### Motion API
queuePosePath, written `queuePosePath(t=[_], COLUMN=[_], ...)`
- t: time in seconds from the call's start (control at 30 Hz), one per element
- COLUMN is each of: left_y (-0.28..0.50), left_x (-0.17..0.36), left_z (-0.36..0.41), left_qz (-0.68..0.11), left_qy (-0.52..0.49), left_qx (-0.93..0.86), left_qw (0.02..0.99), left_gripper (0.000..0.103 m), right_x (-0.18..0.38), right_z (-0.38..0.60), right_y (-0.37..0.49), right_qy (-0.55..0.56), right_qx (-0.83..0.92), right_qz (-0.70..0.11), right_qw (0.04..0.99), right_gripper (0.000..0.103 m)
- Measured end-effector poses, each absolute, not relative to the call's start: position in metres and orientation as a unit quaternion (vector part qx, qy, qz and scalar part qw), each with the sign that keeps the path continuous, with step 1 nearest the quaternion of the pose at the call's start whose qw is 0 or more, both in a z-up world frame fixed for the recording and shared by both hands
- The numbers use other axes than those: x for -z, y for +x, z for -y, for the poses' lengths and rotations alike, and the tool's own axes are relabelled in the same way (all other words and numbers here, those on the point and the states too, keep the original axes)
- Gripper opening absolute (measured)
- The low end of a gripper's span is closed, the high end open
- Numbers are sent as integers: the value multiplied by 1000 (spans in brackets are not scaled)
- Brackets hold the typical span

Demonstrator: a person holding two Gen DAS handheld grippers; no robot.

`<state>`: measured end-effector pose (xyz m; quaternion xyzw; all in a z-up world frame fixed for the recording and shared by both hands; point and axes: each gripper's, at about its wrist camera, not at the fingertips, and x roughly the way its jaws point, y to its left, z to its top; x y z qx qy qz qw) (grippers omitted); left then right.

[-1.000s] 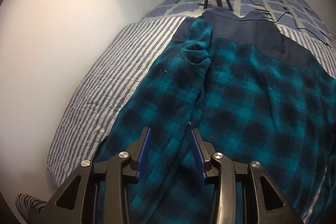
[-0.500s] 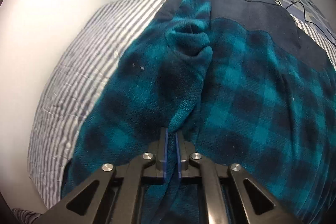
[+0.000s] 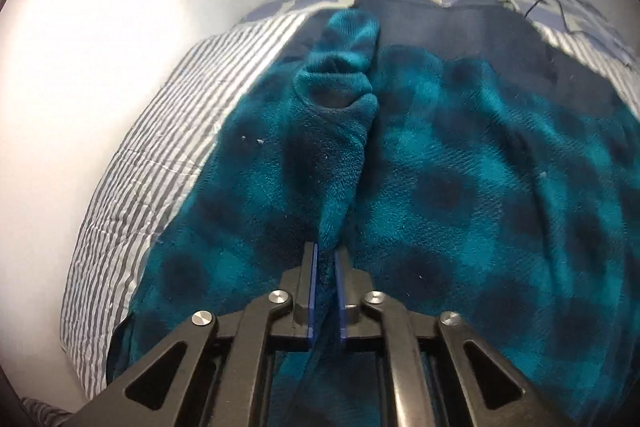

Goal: Fold large clothes
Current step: 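Open both tools and lift them away from the folded jacket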

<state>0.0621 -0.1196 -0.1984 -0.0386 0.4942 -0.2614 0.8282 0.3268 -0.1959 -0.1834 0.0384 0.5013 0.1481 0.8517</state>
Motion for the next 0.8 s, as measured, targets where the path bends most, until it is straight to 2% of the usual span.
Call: queuePosePath(t=[0.13, 0.43, 0.53, 0.7, 0.8], left_y=[57, 61, 78, 96, 90], left_x=[185, 142, 158, 216, 216], left_z=[105, 30, 23, 20, 24], left_qz=[-492, -454, -466, -517, -499], left_qy=[-66, -84, -91, -94, -71], left_qx=[282, 230, 212, 167, 166], left_qw=[821, 856, 854, 834, 847], left_gripper=[21, 21, 21, 21, 21], right_x=[152, 158, 170, 203, 210], right_z=[192, 149, 140, 139, 140], right_y=[277, 157, 135, 116, 107], right_qy=[30, 10, -2, 14, 36], right_qx=[-191, -282, -288, -258, -239], right_qz=[-474, -492, -508, -530, -510], right_qw=[859, 824, 812, 808, 825], right_gripper=[22, 22, 22, 21, 21])
